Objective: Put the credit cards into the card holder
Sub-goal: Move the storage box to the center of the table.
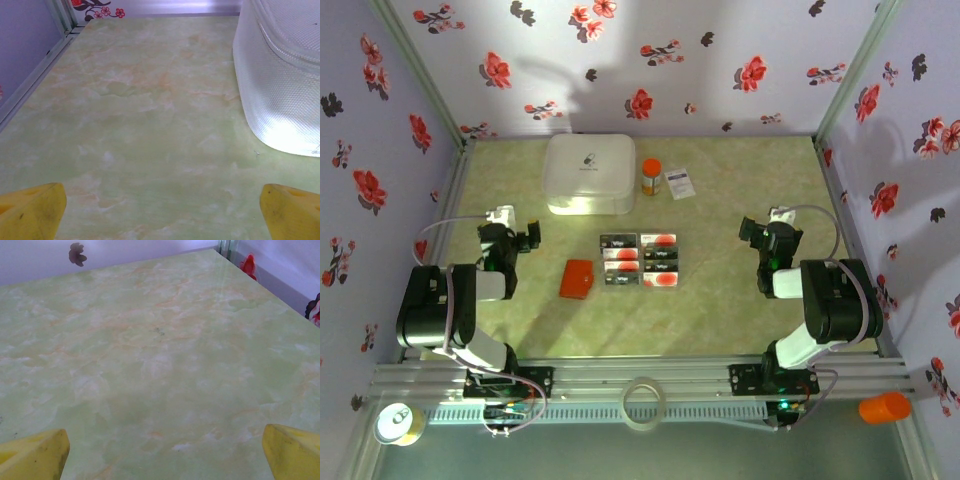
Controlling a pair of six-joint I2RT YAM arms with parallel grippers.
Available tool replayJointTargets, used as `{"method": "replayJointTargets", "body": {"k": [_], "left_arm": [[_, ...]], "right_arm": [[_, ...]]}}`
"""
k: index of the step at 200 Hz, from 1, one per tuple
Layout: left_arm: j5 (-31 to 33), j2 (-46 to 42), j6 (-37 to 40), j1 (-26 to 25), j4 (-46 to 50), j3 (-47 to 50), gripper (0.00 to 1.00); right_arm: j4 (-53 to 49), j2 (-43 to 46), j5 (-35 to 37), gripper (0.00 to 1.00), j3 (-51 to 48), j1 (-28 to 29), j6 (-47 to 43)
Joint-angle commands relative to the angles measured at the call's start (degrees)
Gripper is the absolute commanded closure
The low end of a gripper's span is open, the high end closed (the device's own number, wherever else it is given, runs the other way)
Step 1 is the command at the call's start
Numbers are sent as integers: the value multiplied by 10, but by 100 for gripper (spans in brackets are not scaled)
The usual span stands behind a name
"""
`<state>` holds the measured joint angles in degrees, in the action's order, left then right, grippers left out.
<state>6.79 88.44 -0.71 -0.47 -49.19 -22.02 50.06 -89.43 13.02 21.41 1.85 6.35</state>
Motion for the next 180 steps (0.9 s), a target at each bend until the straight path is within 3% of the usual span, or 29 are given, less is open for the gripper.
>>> {"method": "replayJointTargets", "body": {"k": [1, 32, 70, 89, 101, 116, 123, 137, 180], "left_arm": [[-6, 1, -2, 5, -4, -13, 0], [3, -6, -5, 5, -9, -7, 0], [40, -107, -26, 5, 180, -69, 0], [61, -146, -83, 3, 300, -123, 0], [66, -167, -135, 0, 389, -157, 0], [67, -189, -191, -15, 489, -197, 0], [66, -199, -217, -28, 531, -211, 0], [67, -215, -261, -65, 603, -234, 0], [159, -230, -309, -232, 743, -260, 0]], "right_arm": [[-5, -1, -6, 1, 15, -4, -8], [-21, 27, 15, 1, 17, -8, 2], [-328, 156, 36, 1, 152, -10, 78], [-477, 177, 49, 1, 233, -13, 241], [-518, 179, -18, 1, 268, -18, 260], [-514, 181, -156, 1, 285, -16, 253], [-506, 185, -211, 2, 285, -11, 259], [-526, 197, -247, 6, 290, 14, 262], [-715, 232, -198, 12, 314, 191, 194]]}}
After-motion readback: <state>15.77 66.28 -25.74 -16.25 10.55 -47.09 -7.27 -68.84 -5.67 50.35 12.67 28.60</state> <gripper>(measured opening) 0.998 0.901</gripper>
